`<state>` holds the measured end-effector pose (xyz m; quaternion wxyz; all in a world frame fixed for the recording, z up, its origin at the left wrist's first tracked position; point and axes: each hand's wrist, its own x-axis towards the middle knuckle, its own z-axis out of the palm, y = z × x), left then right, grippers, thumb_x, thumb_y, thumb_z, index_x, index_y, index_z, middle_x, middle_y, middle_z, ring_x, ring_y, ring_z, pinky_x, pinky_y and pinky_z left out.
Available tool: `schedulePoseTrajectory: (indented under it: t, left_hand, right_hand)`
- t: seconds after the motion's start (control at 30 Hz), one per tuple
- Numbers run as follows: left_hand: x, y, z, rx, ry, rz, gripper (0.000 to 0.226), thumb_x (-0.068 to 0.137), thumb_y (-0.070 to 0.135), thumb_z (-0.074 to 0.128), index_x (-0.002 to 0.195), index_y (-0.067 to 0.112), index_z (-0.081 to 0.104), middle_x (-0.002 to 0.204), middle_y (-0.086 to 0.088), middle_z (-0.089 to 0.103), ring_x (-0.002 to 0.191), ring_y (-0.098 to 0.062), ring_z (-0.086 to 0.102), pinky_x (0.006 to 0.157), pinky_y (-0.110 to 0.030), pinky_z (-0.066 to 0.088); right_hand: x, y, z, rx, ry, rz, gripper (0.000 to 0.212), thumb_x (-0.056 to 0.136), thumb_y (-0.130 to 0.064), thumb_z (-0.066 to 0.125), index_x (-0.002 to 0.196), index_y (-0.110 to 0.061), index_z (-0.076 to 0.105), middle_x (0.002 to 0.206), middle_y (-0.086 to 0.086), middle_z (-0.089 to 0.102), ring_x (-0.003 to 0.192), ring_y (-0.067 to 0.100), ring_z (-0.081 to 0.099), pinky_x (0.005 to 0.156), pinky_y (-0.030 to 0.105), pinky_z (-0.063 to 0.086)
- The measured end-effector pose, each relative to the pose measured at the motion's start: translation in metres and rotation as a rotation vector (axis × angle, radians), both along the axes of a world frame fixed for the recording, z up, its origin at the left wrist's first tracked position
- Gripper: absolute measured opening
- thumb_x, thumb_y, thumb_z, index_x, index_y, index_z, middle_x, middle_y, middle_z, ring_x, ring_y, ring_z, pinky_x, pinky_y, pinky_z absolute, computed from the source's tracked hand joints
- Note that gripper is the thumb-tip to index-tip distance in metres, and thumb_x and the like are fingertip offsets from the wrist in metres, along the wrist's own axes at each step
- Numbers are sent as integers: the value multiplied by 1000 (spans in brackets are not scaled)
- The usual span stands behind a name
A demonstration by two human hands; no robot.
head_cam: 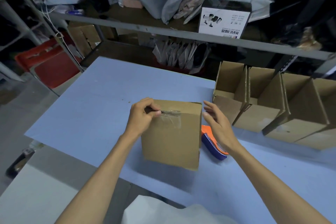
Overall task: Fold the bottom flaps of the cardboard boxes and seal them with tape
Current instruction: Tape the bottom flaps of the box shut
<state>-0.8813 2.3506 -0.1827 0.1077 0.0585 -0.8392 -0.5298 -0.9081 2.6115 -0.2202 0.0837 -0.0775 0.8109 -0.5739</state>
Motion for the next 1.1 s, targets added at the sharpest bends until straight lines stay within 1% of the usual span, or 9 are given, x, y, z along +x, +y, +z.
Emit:
schedulePoseTrajectory:
  t: [0.1, 0.23, 0.43, 0.53, 0.67, 0.77, 0.87, 1.03, 1.1]
  left_hand:
    - [-9, -16, 8, 211, -15, 25, 29, 75, -14, 69, 69, 12, 60, 80, -4, 67, 82, -17, 63, 78, -21, 49]
    - [-13, -15, 5, 196, -40, 121, 16, 85, -6, 64, 90, 8, 62, 100, -6, 63, 95, -12, 58, 88, -29, 45]
    - [16, 29, 0, 153, -196, 106, 62, 74, 55, 70, 128, 34, 48, 127, 10, 47, 117, -5, 48, 95, -22, 41]
    - [25, 44, -4, 43, -267, 25, 74, 75, 28, 72, 140, 33, 37, 134, 9, 44, 120, -7, 48, 95, -30, 48]
    - [15, 32, 2, 72, -242, 127, 57, 85, 0, 53, 133, 29, 49, 119, 7, 58, 100, -8, 61, 64, -20, 54]
    - [6, 17, 10, 73, -227, 177, 49, 82, 1, 53, 122, 29, 60, 106, 11, 63, 89, -5, 64, 62, -16, 50]
    - [-8, 2, 20, 143, -296, 191, 44, 79, 3, 57, 117, 26, 65, 103, 5, 69, 93, -14, 64, 68, -29, 51]
    - [-16, -5, 36, 245, -424, 126, 20, 87, 29, 64, 106, 27, 69, 97, 2, 72, 85, -16, 67, 62, -31, 54]
    - [-15, -5, 44, 336, -374, 85, 20, 93, 38, 56, 101, 27, 71, 97, 5, 72, 92, -15, 68, 68, -25, 54]
  right_hand:
    - [-3, 1, -10, 8, -147, 71, 64, 83, -25, 72, 137, -36, 38, 121, -15, 56, 112, 7, 54, 88, 23, 45]
    - [-5, -5, -10, 32, -100, 84, 31, 81, -13, 69, 105, -28, 58, 98, -7, 66, 94, 17, 63, 77, 37, 54]
    - [-4, -26, 1, 65, 0, -15, 30, 83, -7, 60, 110, -21, 59, 100, -10, 66, 91, 7, 61, 74, 29, 51]
    - [-9, -33, 12, 150, 20, -46, 32, 84, -6, 59, 114, -15, 56, 104, 2, 65, 91, 17, 60, 74, 33, 52]
    - [-4, -33, 29, 125, -40, 30, 60, 87, -21, 62, 140, -26, 33, 105, -1, 60, 77, 15, 63, 65, 35, 55]
    - [3, -25, 40, 70, 83, 293, 79, 85, -24, 69, 143, -52, 23, 136, -9, 39, 90, 9, 62, 73, 28, 55]
    - [-1, -22, 43, 250, 194, 445, 66, 75, -34, 80, 132, -43, 49, 145, -8, 25, 103, 3, 55, 89, 23, 52]
    - [-6, -33, 52, 583, 639, 309, 29, 69, -27, 84, 93, -19, 71, 131, 10, 46, 119, 29, 40, 87, 40, 49]
    - [-8, -38, 59, 472, 747, 352, 16, 76, -22, 76, 78, -11, 66, 115, 8, 60, 110, 26, 46, 82, 36, 47]
